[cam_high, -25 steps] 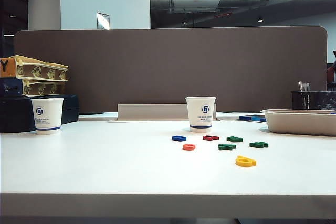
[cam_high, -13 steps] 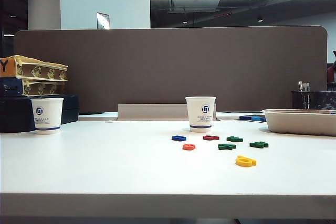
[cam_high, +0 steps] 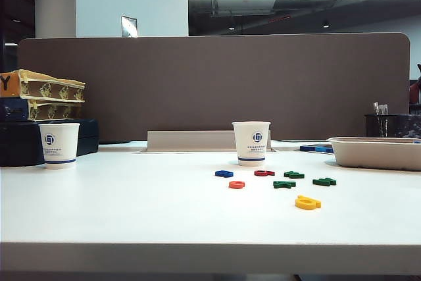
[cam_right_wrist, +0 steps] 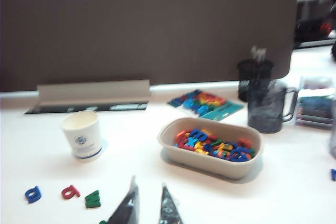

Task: Pick up the letter "c" and put it in the paper cup.

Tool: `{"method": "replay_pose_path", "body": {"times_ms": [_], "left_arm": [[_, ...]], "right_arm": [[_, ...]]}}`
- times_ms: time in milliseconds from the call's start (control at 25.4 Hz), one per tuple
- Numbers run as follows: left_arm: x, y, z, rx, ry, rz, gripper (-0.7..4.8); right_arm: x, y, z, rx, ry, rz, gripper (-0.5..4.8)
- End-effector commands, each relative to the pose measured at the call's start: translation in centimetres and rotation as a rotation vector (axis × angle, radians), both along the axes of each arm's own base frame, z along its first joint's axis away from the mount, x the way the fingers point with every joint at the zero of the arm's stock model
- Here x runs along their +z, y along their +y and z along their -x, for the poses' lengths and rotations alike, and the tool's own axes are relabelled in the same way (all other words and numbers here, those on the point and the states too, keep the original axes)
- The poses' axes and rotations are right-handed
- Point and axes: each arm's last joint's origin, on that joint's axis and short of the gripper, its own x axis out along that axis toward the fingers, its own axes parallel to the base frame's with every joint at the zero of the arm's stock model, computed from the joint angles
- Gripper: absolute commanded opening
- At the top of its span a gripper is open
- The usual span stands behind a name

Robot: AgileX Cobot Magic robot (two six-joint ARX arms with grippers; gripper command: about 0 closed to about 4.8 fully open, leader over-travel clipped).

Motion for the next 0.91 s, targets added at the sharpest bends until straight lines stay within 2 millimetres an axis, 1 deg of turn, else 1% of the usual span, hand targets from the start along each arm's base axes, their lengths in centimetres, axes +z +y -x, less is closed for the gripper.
{"method": "replay_pose_path", "body": {"times_ms": [39, 79, 276, 354, 433, 473, 551, 630, 709, 748, 788, 867, 906], "left_arm": [[0.6, -1.4, -1.9, -0.118, -0.014, -0.048, 0.80], [0.7, -1.9, -2.5, -0.158, -0.007, -0.067, 0.80], [0.9, -4.8, -5.2, -0.314, 0.010, -0.194, 0.79], [1.1, -5.9, -6.3, -0.351, 0.005, -0.244, 0.79], [1.3, -6.5, -7.2, -0.370, 0.012, -0.258, 0.79], [1.4, -6.9, -8.1, -0.381, 0.024, -0.264, 0.80], [1.3, -7.2, -9.1, -0.393, 0.045, -0.266, 0.79], [1.1, -7.5, -9.9, -0.423, 0.060, -0.265, 0.79], [1.0, -7.9, -10.5, -0.487, 0.071, -0.259, 0.80], [0.8, -8.3, -10.9, -0.547, 0.088, -0.233, 0.79], [0.7, -8.4, -11.1, -0.567, 0.105, -0.200, 0.79], [0.5, -8.6, -11.6, -0.565, 0.136, -0.127, 0.89], [0.4, -8.6, -11.7, -0.558, 0.130, -0.124, 0.89]], "right_arm": [[1.2, 0.1, -0.8, 0.047, -0.012, 0.003, 0.59], [1.5, 0.2, -1.0, 0.064, -0.015, 0.004, 0.68], [2.4, 0.3, -2.2, 0.120, 0.012, 0.028, 0.68], [2.7, 0.4, -2.6, 0.135, 0.027, 0.027, 0.68], [3.1, 0.4, -3.0, 0.141, 0.038, 0.026, 0.68], [3.4, 0.4, -3.3, 0.150, 0.045, 0.031, 0.68], [3.6, 0.5, -3.7, 0.165, 0.059, 0.038, 0.68], [3.6, 0.6, -4.3, 0.216, 0.072, 0.040, 0.68], [3.4, 0.8, -4.9, 0.264, 0.081, 0.042, 0.68], [3.3, 0.9, -5.3, 0.289, 0.080, 0.045, 0.68], [3.3, 0.9, -5.5, 0.301, 0.070, 0.046, 0.68], [3.9, 1.0, -5.8, 0.312, 0.006, 0.056, 1.13], [4.1, 1.0, -5.8, 0.308, -0.019, 0.060, 1.24]]}}
